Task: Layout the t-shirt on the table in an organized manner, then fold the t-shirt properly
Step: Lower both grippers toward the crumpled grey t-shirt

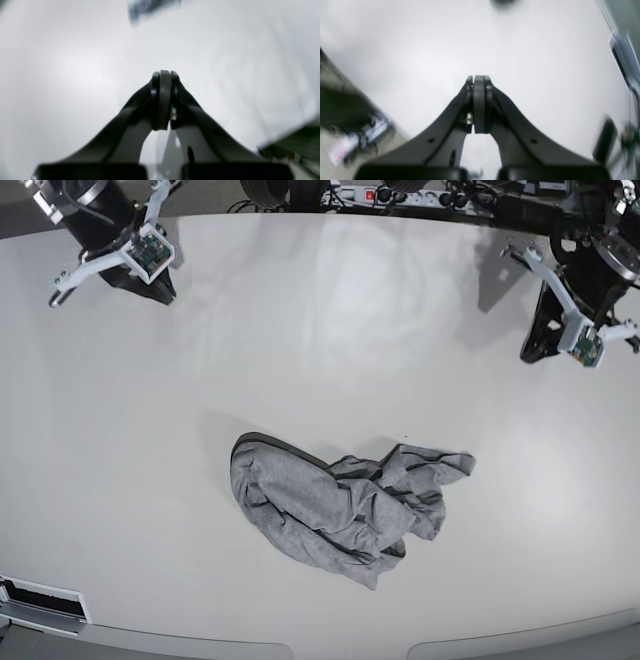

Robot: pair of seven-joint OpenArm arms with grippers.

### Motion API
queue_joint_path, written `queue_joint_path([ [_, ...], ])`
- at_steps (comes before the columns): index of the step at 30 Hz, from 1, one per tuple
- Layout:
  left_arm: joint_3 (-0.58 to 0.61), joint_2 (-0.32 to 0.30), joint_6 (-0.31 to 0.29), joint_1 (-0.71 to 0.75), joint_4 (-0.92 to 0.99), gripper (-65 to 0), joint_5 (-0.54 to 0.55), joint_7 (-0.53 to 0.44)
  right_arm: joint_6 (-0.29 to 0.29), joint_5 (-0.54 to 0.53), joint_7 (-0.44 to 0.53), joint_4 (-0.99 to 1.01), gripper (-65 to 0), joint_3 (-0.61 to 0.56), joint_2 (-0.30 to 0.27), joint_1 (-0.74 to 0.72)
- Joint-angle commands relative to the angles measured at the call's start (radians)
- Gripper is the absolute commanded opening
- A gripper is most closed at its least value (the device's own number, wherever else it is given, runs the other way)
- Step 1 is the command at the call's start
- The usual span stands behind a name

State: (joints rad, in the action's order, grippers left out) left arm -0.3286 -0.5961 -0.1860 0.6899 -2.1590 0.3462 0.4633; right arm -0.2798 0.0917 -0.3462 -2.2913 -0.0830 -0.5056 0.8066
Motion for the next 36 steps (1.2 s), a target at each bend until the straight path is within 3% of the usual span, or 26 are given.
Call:
queue_joint_path([
  [1,-0.003,-0.01,-0.01,-0.031,0.0,-65.0,0.016,-0.022,-0.006,-0.029,0.024,-0.007,-65.0,0.003,-0.007,-0.042],
  [8,0.005,-0.011,-0.095,-0.263,0.175,-65.0,0.132,-0.023,-0.037,-0.2,0.067,0.123,-65.0,-0.02,0.013,-0.35],
  [13,0.082,-0.011,-0.114,-0.436,0.377,-65.0,0.145,-0.022,-0.061,-0.22,0.063,0.344,-65.0,-0.144,0.052,-0.605],
  [17,0.223,-0.011,-0.114,-0.594,0.513,-65.0,0.109,-0.021,-0.003,-0.214,-0.017,0.564,-65.0,-0.239,0.145,-0.826],
  [20,0.338,-0.011,-0.112,-0.698,0.576,-65.0,0.064,-0.009,0.05,-0.175,-0.079,0.749,-65.0,-0.251,0.209,-0.978],
  [23,0.411,-0.011,-0.103,-0.759,0.591,-65.0,0.049,0.021,0.109,-0.167,-0.083,0.949,-65.0,-0.249,0.243,-1.094],
  [25,0.428,-0.01,-0.098,-0.779,0.591,-65.0,0.047,0.035,0.074,-0.175,-0.064,1.096,-65.0,-0.249,0.269,-1.165],
  [30,0.427,-0.011,-0.075,-0.788,0.591,-65.0,0.047,0.035,-0.12,-0.204,0.03,1.355,-65.0,-0.249,0.327,-1.25],
  [36,0.427,-0.011,-0.076,-0.787,0.591,-65.0,0.016,0.031,-0.175,-0.196,0.03,1.359,-65.0,-0.251,0.445,-1.207],
])
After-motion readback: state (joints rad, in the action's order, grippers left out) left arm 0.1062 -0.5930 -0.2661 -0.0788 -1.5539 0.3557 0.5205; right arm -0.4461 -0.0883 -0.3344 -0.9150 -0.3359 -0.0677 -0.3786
